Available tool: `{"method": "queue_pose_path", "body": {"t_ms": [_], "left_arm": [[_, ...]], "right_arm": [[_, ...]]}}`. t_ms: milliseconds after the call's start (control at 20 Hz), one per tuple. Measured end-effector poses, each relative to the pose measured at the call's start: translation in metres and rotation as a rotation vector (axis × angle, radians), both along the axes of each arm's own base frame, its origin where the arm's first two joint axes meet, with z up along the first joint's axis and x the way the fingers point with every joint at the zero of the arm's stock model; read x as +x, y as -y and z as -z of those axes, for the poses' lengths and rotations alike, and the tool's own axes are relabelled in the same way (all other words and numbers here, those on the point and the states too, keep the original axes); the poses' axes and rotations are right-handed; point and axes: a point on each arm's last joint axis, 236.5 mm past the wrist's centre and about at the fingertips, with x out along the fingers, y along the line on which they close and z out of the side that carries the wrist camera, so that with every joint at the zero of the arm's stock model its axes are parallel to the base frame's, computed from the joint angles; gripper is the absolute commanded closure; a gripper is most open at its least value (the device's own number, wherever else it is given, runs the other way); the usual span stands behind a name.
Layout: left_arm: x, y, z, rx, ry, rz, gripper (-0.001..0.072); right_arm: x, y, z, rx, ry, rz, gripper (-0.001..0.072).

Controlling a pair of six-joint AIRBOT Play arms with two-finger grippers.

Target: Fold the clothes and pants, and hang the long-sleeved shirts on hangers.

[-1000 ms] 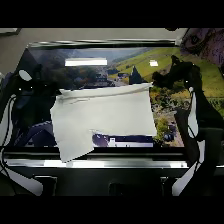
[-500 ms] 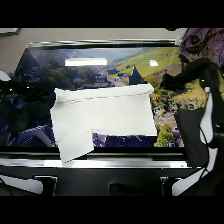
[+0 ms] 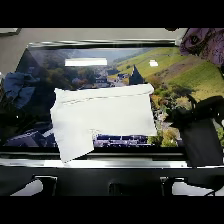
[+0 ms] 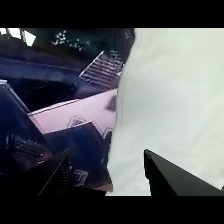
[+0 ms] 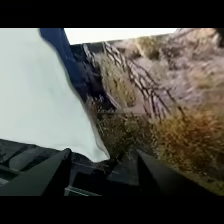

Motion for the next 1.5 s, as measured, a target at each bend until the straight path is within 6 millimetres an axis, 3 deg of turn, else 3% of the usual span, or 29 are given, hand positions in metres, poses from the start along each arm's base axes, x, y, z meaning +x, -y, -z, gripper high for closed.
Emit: {"method": "queue_pose_path", "body": {"t_ms": [200,850,950,1000,1100,1150,1200,1500], "left_arm": [[-0.010,0.004,0.006,-0.006,0.001,-0.017,0.0180],[-0.012,0.005,0.009,-0.007,0.005,-0.027,0.0180],[-0.012,0.005,0.009,-0.008,0.004,-0.028,0.0178],[-0.012,0.005,0.009,-0.009,0.003,-0.033,0.0177],[-0.012,0.005,0.009,-0.014,0.001,-0.041,0.0176],[-0.012,0.006,0.009,-0.016,0.001,-0.044,0.0176],[-0.012,0.006,0.009,-0.020,0.002,-0.048,0.0176],[-0.012,0.012,0.023,-0.094,0.082,-0.042,0.0176]], "right_arm": [[-0.021,-0.021,0.019,0.074,-0.013,0.011,0.0240],[-0.041,-0.049,0.040,0.182,-0.023,0.045,0.0247],[-0.042,-0.049,0.042,0.183,-0.022,0.045,0.0323],[-0.041,-0.051,0.043,0.182,-0.019,0.042,0.0324],[-0.041,-0.058,0.044,0.175,-0.011,0.015,0.0424],[-0.040,-0.061,0.046,0.164,-0.004,0.001,0.0530],[-0.039,-0.064,0.048,0.150,0.003,-0.016,0.0683],[-0.035,-0.074,0.050,0.120,0.029,-0.049,0.0679]]}}
